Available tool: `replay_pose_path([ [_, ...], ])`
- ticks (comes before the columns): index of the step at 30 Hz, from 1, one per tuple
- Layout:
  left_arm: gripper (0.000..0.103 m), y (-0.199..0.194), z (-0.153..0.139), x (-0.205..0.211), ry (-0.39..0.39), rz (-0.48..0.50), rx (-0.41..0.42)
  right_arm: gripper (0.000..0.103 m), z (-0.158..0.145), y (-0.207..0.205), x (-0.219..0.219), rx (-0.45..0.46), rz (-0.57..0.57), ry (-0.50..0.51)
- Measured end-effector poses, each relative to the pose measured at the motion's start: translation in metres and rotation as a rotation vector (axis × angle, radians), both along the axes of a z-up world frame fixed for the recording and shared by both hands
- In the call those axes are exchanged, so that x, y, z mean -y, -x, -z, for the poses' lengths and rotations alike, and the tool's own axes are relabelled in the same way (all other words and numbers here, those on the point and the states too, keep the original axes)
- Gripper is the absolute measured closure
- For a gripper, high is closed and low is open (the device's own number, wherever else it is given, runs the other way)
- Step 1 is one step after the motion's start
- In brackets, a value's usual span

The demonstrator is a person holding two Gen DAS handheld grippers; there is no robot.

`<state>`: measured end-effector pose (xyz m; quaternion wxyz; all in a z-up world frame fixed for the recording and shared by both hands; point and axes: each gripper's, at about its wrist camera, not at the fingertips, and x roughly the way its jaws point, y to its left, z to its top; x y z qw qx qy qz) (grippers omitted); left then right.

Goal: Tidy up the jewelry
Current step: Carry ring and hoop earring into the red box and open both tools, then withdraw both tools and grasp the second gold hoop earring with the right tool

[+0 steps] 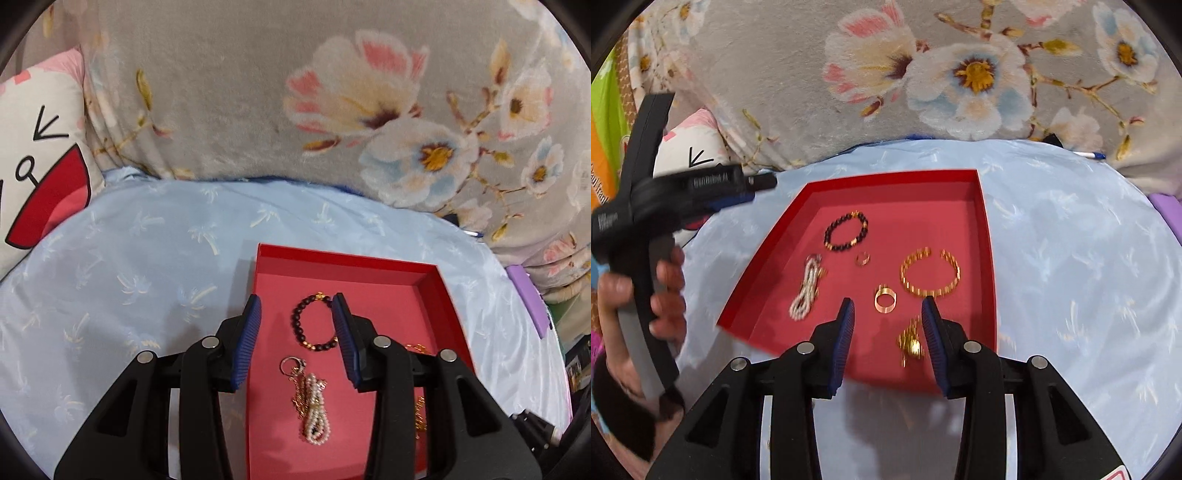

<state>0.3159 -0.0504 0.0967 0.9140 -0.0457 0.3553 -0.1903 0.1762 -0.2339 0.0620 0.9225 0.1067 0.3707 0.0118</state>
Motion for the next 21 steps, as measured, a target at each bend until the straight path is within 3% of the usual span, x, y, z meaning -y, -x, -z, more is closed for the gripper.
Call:
replay_pose_path([
  [4,0.057,0.032,-0.01,-0.001,-0.005,0.041,0.038,0.066,0.008,0.031,-0.005,-0.036,-0.004,0.015],
  [9,0.057,0.074,-0.002,-0.01,-0.068,0.073,0.045,0.066,0.022,0.057,-0.019,-0.071,-0.039,-0.013],
  [18,0.056,0.122,0.05,-0.047,-0.135,0.013,-0.014,0.062,0.047,0.082,-0.081,-0.105,-0.167,0.019],
  [21,0.056,0.128,0.067,-0.062,-0.117,-0.013,-0.061,0.062,0.052,0.083,-0.096,-0.109,-0.186,0.039],
])
